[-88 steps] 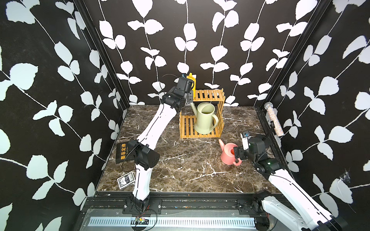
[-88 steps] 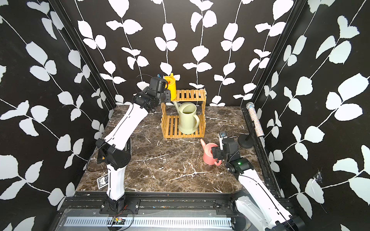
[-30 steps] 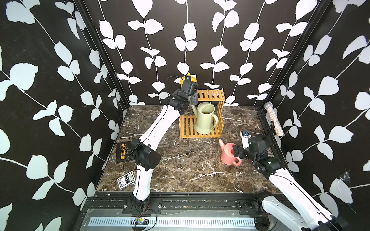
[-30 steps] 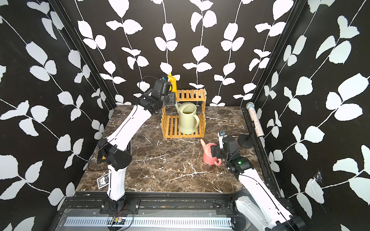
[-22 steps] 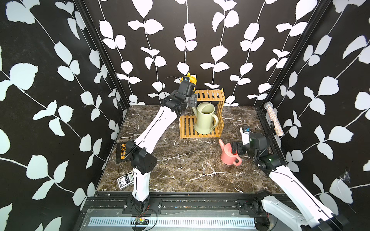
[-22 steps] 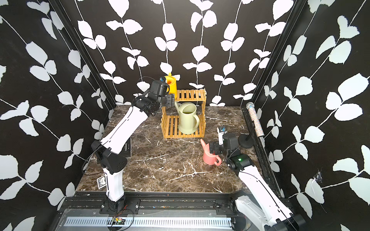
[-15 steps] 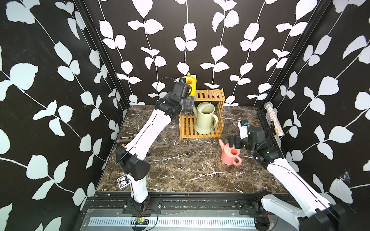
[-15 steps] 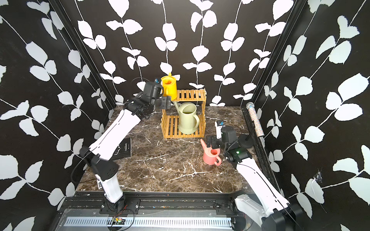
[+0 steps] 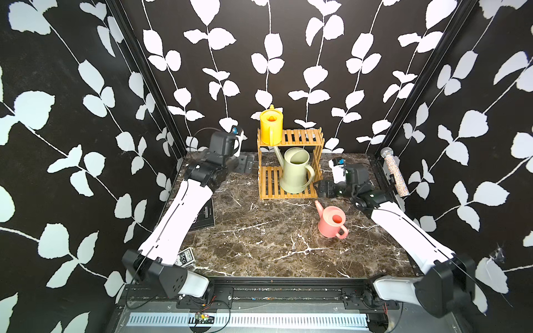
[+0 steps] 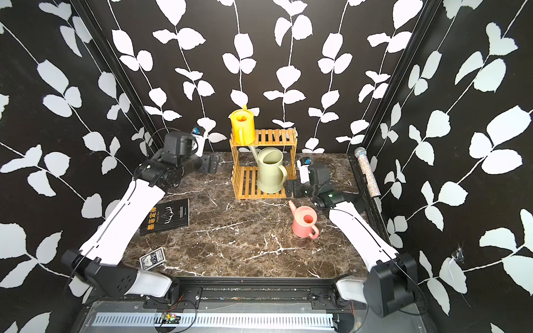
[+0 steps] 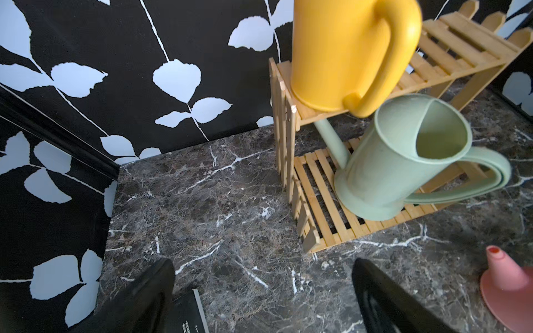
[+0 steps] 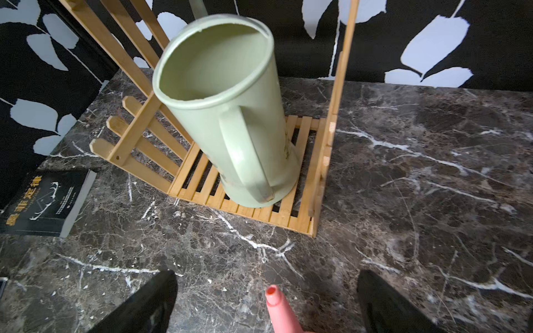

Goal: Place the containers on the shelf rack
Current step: 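Adjust the container on the shelf.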

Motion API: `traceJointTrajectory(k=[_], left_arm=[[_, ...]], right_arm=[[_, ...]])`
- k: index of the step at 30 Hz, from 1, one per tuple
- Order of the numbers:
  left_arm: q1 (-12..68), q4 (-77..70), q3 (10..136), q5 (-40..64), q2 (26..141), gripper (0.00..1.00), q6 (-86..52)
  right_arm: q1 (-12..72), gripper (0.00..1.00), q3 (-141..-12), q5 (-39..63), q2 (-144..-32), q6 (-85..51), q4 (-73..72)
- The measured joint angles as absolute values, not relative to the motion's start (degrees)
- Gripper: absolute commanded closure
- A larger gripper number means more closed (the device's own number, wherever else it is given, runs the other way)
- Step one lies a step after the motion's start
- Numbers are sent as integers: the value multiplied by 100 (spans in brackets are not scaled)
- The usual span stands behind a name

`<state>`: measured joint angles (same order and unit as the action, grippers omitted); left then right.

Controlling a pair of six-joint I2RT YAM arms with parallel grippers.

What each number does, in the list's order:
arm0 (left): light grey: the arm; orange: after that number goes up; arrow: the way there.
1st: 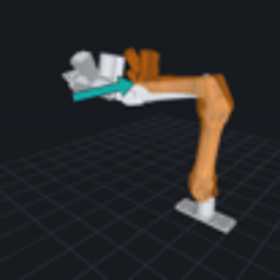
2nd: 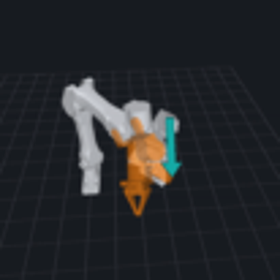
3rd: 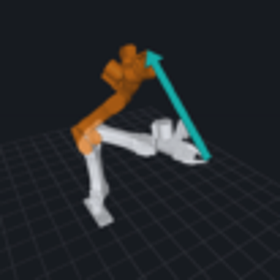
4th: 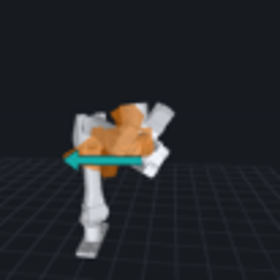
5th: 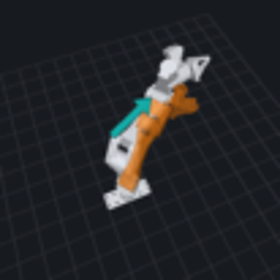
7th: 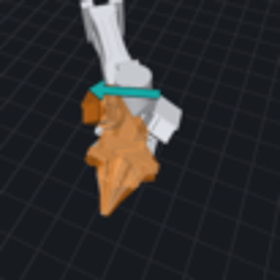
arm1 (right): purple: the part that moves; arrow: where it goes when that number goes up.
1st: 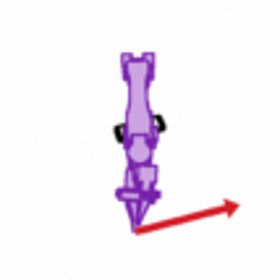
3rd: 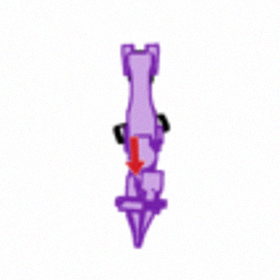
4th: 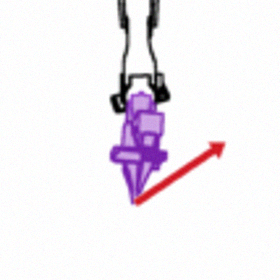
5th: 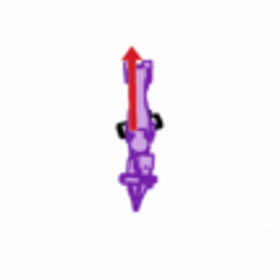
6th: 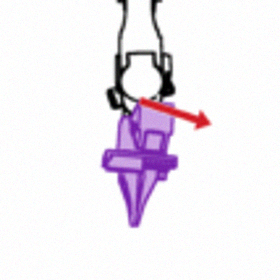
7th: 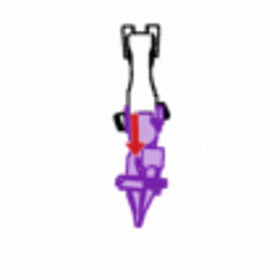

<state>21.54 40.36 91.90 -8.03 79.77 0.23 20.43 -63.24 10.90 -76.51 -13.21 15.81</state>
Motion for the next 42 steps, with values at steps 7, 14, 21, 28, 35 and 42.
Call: traceJointTrajectory(k=[7,14,21,28,35,42], left_arm=[[1361,3968,8145,-8,7415,2,506],[650,3774,7341,613,6995,2,609],[58,3568,6954,910,6796,2,539],[-5,3430,6849,1046,6757,2,508],[-27,3389,6845,1135,6761,1,421],[-49,3301,6779,1227,6792,2,338]], right_arm=[[2104,1,-6921,1422,-8377,-1446,1509],[2178,1,-7535,1570,-9017,-1343,1500],[2233,1,-8031,1594,-9437,-1243,1500],[2578,1,-8077,1487,-9596,-1278,1514],[2910,1,-8187,930,-9640,-1470,1531],[3131,4,-8440,231,-9749,-1745,1584]])
